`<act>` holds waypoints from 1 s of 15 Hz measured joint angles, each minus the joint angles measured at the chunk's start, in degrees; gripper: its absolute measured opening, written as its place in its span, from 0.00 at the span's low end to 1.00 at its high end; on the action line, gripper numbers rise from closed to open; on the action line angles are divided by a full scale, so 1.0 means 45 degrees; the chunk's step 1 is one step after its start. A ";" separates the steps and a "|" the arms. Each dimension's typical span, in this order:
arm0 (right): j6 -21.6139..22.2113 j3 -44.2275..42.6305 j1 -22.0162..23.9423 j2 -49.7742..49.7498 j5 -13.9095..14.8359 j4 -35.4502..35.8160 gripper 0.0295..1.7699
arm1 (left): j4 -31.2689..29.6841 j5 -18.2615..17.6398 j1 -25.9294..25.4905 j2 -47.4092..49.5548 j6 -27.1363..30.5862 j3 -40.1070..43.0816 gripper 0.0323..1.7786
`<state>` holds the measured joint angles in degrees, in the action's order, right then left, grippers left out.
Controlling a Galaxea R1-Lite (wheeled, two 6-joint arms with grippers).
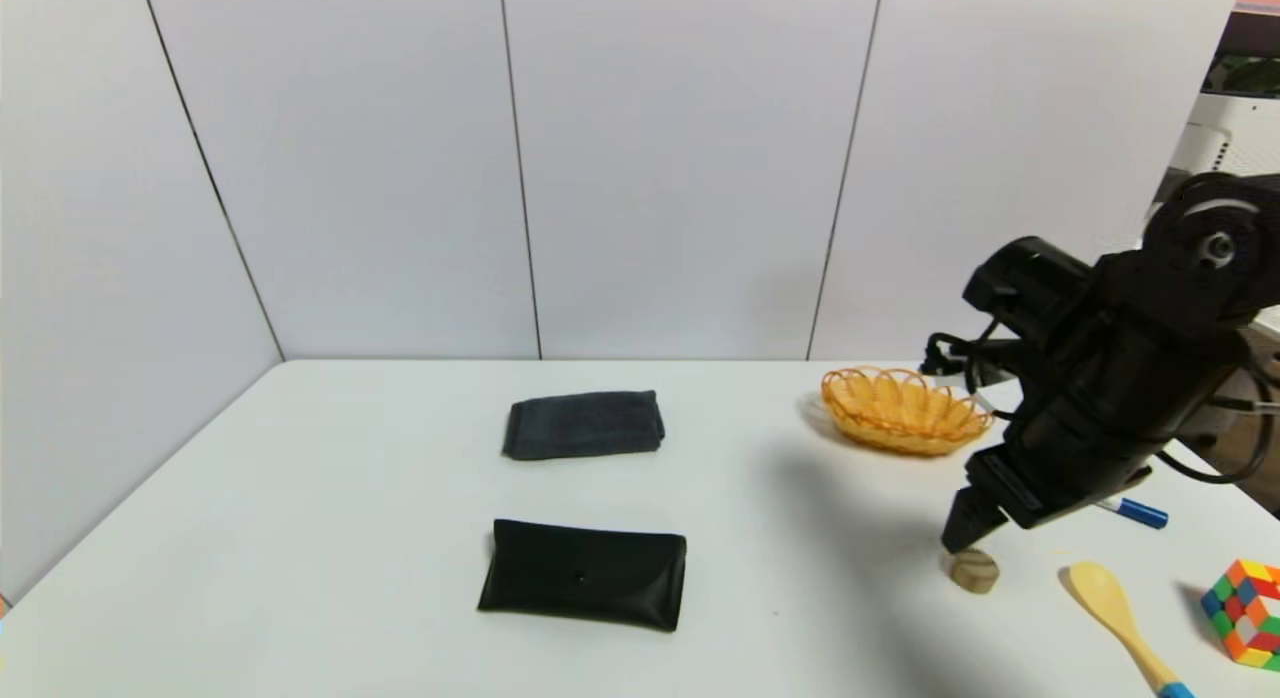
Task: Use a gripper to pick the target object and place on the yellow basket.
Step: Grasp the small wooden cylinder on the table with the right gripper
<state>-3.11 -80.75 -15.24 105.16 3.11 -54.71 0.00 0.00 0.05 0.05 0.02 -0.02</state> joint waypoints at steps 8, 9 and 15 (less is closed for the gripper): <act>0.0054 0.1712 0.0331 0.1146 0.0387 0.1850 0.96 | 0.0000 0.0000 -0.0005 0.0000 -0.0005 0.0000 0.95; 0.0068 0.1837 0.0320 0.1157 0.0387 0.2070 0.96 | 0.0000 0.0000 -0.0005 0.0000 -0.0005 0.0000 0.95; 0.0079 0.2357 0.0127 0.1151 0.0385 0.2243 0.96 | 0.0000 0.0000 -0.0005 0.0000 -0.0005 0.0005 0.95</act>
<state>-2.76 -70.14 -14.67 110.34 4.84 -44.62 0.00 0.00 0.02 0.05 0.00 0.00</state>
